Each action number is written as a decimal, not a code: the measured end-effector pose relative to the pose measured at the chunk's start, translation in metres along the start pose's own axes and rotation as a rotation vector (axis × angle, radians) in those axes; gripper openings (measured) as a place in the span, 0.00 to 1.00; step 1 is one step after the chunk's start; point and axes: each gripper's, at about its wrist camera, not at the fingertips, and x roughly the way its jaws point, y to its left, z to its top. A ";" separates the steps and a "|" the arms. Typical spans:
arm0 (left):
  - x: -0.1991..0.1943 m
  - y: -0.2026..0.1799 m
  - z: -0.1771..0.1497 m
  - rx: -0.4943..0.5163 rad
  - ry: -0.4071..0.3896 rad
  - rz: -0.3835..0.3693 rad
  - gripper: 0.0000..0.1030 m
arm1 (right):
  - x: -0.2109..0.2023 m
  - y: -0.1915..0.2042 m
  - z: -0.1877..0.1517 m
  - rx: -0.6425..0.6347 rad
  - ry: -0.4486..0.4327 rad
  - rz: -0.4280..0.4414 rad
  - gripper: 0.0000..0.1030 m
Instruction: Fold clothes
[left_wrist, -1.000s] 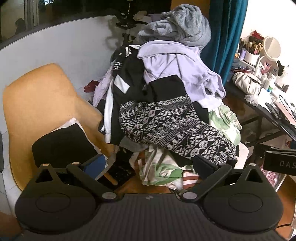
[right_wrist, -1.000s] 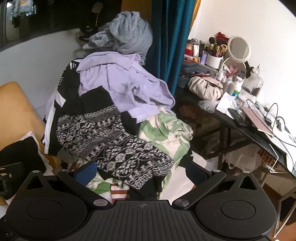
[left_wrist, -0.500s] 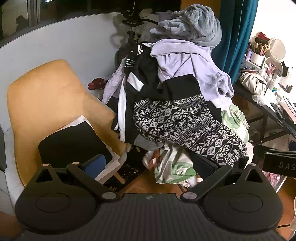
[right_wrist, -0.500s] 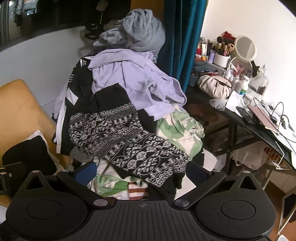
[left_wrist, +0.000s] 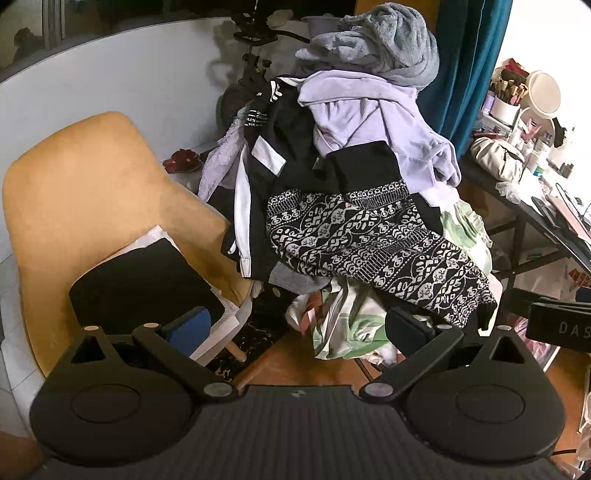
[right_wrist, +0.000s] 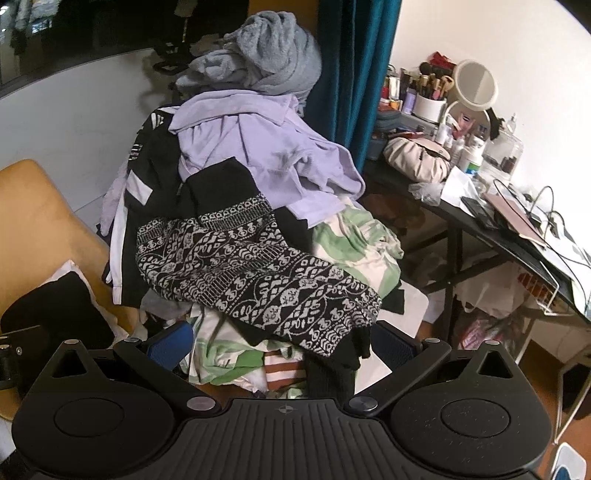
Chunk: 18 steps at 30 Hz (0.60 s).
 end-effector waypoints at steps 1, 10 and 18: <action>0.000 0.001 0.000 0.004 -0.002 -0.003 1.00 | -0.001 0.001 -0.001 0.004 0.001 -0.004 0.99; 0.001 0.011 -0.003 -0.008 0.008 -0.033 1.00 | -0.007 0.016 -0.005 -0.021 0.003 -0.019 0.99; 0.015 0.014 0.000 -0.050 0.041 -0.045 1.00 | 0.001 0.017 -0.001 -0.045 0.030 -0.039 0.99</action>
